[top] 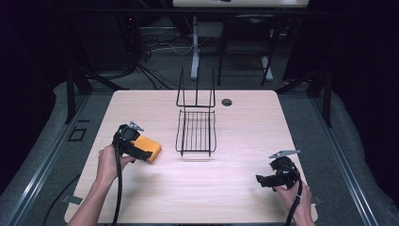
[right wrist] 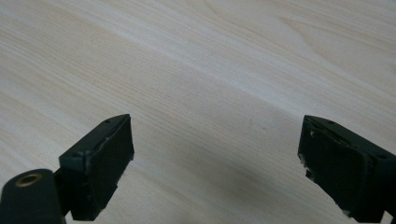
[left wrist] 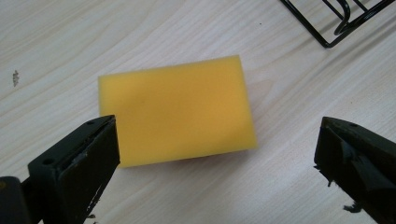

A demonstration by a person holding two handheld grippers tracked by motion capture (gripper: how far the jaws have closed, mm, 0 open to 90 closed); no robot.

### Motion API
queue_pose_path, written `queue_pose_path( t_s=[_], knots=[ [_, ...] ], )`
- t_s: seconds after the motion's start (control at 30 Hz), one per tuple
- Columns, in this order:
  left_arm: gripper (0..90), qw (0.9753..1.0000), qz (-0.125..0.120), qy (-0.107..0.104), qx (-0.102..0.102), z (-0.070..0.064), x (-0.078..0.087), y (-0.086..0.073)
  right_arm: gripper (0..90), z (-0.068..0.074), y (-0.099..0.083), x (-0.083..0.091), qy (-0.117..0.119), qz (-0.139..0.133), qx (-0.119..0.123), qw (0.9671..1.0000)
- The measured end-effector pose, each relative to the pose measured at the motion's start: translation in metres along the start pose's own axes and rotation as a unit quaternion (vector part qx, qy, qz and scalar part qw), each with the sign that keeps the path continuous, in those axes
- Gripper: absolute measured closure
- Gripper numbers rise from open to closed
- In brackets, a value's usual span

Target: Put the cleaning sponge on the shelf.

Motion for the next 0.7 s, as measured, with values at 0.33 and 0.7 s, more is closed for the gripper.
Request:
queue_pose_path(
  t_s=[0.33,0.7],
  knots=[
    [0.1,0.9999,0.011,-0.010,-0.002,-0.002,-0.011,0.008,10.2,0.000,0.000,0.000,-0.001,0.001,0.000,1.0000],
    [4.4,0.9994,0.029,-0.016,-0.009,-0.005,-0.029,0.014,10.1,0.000,0.000,0.000,0.001,0.000,0.000,1.0000]
  ],
)
Point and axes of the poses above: each handheld gripper's, and its own axes: x roughly backward along the jaws, y roughly out of its top, z roughly to its left, the point moved 3 cm from there along -x, roughly forward along the jaws, and after that the axes turned 12 degrees about -x, right-handed, at the moved point
